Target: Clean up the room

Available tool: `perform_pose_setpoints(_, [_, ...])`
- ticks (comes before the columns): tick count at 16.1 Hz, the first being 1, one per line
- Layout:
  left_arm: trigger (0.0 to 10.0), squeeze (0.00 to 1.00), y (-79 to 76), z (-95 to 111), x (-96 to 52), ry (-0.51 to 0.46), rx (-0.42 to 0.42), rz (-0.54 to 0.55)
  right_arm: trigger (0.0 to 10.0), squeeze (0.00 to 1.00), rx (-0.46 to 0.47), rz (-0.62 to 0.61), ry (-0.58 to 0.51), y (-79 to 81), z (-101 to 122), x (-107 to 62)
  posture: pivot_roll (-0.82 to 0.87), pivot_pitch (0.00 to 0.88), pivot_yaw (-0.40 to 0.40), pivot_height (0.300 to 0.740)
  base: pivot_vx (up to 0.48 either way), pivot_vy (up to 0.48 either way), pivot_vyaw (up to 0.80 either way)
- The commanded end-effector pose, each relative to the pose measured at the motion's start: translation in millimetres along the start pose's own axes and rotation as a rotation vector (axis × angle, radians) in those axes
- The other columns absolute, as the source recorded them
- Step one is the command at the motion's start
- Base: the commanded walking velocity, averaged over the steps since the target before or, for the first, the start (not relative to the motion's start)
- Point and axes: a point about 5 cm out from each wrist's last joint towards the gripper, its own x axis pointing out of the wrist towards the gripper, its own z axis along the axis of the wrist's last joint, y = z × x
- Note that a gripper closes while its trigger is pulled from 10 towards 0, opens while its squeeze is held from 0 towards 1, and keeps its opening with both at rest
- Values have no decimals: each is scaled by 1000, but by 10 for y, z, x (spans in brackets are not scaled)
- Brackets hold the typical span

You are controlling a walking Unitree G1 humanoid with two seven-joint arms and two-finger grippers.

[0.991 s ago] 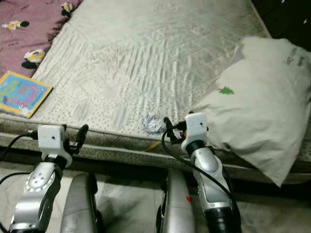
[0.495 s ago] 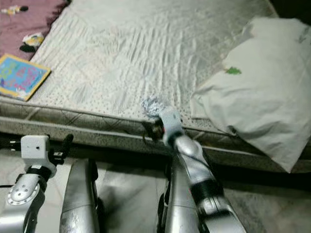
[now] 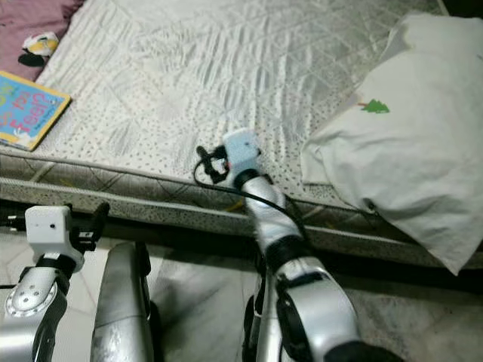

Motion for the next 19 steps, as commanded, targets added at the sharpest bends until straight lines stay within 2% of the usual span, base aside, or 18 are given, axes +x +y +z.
perform_pose_setpoints(1, [10000, 0, 5, -8, -12, 4, 3, 9, 10000, 0, -3, -41, 81, -16, -107, 3, 216, 225, -74, 501, 0, 0, 0])
perform_pose_setpoints(5, [10000, 0, -39, 8, 7, -7, -8, 11, 10000, 0, -74, -105, 222, -8, -227, 27, 235, 223, -101, 501, 0, 0, 0])
perform_pose_setpoints(7, [10000, 0, -59, 33, 7, -19, -10, 14, 10000, 0, -110, -125, 245, -1, -247, 29, 243, 226, -116, 501, 0, 0, 0])
perform_pose_setpoints(8, [10000, 0, -53, 39, 1, -26, -12, 19, 10000, 0, -158, -136, 302, 11, -321, 3, 245, 229, -124, 501, 0, 0, 0])
perform_pose_setpoints(11, [10000, 0, -46, 27, -4, -21, -18, 22, 10000, 0, -206, -146, 357, -4, -397, -33, 243, 231, -129, 501, 0, 0, 0])
perform_pose_setpoints(12, [10000, 0, -59, 22, -8, -21, -23, 25, 0, 0, -218, -161, 412, -37, -495, -93, 238, 230, -132, 501, 0, 0, 0])
perform_pose_setpoints(19, [10000, 0, -127, 25, 71, -26, -18, -8, 0, 0, -230, -232, 464, -193, -615, -205, 224, 202, -123, 501, 0, 0, 0])
